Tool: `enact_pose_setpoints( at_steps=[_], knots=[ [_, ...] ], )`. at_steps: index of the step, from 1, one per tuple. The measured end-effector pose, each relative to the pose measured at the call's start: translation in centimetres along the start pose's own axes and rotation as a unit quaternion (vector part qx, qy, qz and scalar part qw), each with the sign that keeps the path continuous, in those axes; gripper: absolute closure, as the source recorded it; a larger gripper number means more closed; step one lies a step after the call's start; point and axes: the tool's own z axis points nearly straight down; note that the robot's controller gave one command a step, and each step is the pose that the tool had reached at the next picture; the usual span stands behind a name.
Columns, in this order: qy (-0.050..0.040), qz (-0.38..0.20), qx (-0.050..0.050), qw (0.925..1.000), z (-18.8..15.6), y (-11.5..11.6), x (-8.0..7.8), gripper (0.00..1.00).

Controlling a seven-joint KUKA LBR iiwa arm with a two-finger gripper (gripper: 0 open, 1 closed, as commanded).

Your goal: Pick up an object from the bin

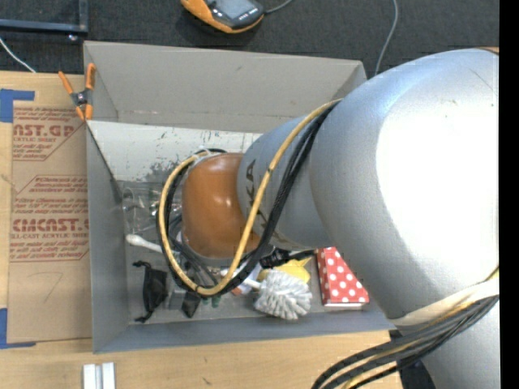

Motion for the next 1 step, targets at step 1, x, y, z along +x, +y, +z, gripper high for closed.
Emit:
enact_pose_setpoints(
  at_steps=[1],
  knots=[
    [0.0016,0.000,0.001,1.0000,-1.45,-0.04,0.11,1.00]
  ],
)
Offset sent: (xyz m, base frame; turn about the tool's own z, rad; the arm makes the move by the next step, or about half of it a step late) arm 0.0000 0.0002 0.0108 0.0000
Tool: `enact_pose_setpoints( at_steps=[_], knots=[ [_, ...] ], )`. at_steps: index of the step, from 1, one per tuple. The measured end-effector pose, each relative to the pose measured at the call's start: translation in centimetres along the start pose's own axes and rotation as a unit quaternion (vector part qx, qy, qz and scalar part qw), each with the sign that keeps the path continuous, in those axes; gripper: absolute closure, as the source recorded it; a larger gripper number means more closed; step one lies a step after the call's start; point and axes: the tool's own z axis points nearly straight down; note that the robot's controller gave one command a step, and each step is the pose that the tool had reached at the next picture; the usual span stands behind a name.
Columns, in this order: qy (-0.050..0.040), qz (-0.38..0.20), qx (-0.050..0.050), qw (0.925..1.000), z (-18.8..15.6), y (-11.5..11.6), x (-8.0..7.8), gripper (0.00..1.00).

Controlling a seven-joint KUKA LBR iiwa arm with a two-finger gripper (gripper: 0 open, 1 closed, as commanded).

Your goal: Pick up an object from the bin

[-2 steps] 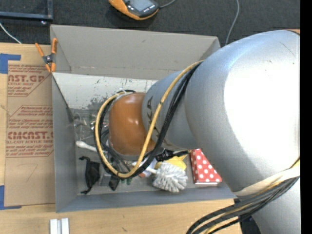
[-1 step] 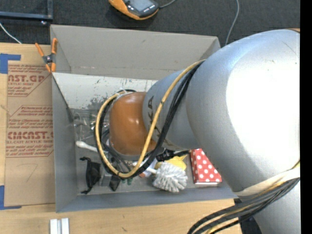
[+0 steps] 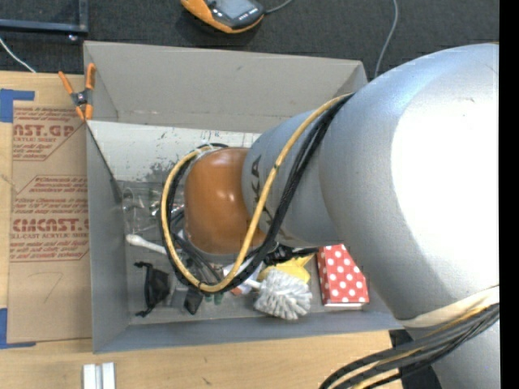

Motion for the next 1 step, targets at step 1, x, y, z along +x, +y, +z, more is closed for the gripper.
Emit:
enact_pose_setpoints(
  at_steps=[1],
  knots=[
    [-0.0017,0.000,-0.001,1.0000,-1.41,0.05,-0.09,1.00]
  ],
)
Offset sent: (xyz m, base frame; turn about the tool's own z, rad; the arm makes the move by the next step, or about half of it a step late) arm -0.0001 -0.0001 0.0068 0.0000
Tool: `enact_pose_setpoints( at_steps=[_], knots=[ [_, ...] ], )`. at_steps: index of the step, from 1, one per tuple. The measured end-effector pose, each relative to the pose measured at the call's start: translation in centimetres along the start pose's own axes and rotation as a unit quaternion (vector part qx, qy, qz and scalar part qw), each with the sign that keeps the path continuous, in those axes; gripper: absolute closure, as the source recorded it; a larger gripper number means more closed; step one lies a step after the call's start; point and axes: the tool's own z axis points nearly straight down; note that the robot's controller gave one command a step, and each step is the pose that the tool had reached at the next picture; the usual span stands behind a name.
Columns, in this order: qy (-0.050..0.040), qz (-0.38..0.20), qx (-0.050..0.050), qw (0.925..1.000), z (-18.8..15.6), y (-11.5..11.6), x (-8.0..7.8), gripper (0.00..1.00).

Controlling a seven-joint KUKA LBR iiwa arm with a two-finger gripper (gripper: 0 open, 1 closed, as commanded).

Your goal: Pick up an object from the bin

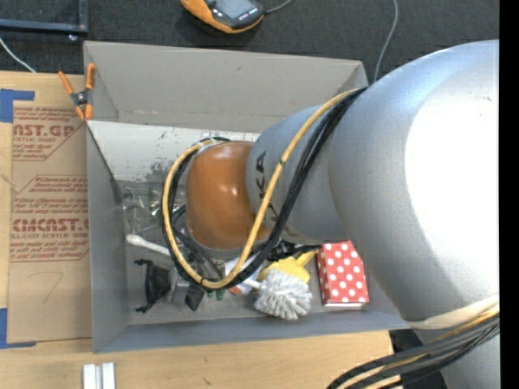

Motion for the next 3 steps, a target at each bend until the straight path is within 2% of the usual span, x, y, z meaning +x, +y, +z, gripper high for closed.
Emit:
enact_pose_setpoints(
  at_steps=[3],
  knots=[
    [0.0019,0.000,0.001,1.0000,-3.6,0.0,0.1,1.00]
  ],
)
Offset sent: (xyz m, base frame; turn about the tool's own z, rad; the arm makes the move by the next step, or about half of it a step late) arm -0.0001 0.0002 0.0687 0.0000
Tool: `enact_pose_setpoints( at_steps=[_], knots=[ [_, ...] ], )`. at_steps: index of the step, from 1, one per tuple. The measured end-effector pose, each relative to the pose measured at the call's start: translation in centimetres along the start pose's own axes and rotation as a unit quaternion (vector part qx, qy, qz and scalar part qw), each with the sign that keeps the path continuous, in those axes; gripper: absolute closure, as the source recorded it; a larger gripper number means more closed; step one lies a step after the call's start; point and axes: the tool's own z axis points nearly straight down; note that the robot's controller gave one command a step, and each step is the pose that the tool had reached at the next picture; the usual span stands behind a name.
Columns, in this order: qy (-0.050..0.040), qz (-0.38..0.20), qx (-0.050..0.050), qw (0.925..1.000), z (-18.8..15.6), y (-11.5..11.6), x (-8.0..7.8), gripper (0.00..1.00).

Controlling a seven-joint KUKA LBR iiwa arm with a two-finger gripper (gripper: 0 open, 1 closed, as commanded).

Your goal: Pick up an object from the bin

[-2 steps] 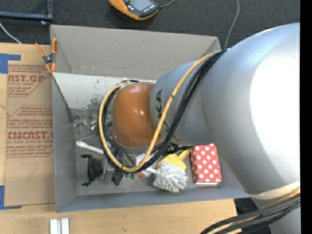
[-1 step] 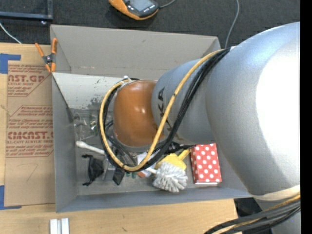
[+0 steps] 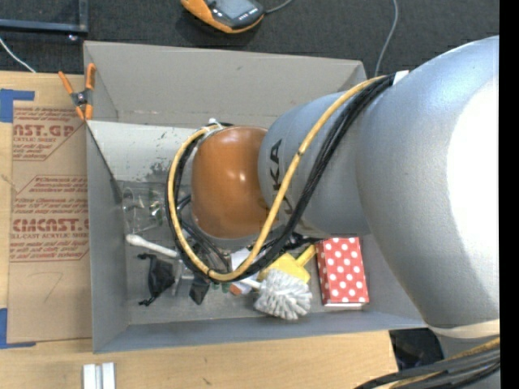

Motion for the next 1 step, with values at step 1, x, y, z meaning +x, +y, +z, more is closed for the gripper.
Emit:
enact_pose_setpoints(
  at_steps=[1],
  knots=[
    [-0.0018,0.000,-0.001,1.0000,-1.72,0.05,-0.07,1.00]
  ],
)
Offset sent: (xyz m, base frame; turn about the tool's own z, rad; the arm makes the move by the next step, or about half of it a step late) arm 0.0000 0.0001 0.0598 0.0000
